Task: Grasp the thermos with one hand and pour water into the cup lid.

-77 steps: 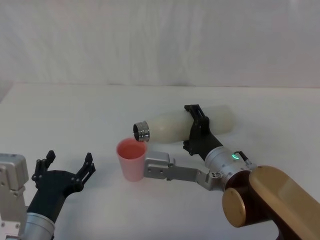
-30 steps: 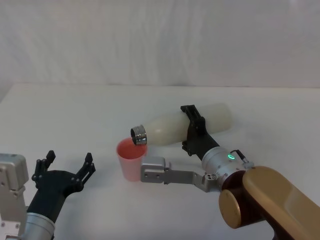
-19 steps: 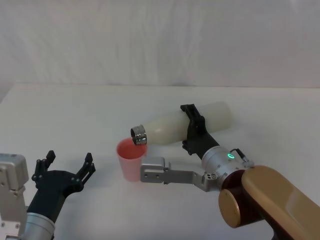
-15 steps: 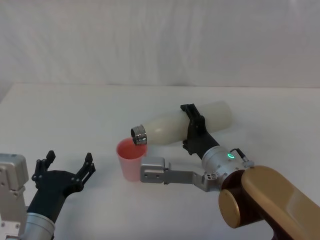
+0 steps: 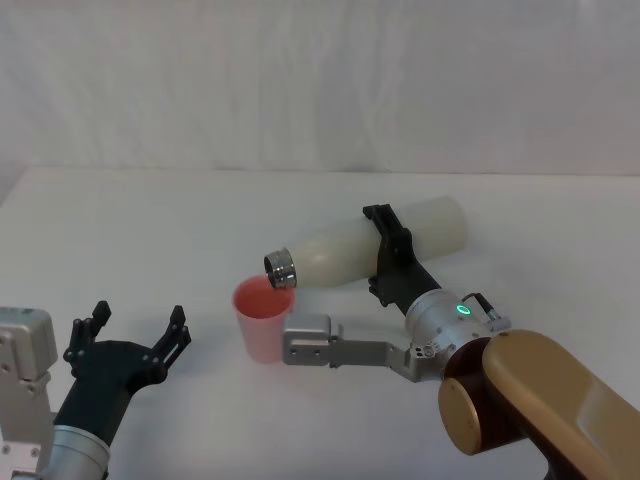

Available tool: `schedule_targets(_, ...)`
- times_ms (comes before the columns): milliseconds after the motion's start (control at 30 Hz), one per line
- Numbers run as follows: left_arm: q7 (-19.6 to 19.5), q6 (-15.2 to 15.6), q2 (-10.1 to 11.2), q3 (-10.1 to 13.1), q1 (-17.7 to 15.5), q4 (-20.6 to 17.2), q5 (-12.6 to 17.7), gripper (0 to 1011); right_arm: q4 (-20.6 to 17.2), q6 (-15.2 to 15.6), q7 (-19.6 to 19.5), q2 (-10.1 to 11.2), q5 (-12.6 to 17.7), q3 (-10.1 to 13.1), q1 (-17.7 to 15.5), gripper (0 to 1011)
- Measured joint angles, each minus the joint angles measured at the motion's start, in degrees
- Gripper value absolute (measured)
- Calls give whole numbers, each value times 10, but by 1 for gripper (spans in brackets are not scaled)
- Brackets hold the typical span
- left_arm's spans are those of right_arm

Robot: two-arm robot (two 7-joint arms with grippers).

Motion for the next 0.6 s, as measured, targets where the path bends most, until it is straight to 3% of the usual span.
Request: schedule_targets(600, 0, 0, 0, 0, 0, 0, 0, 1001, 0, 2, 0, -2, -5, -2, 3, 953)
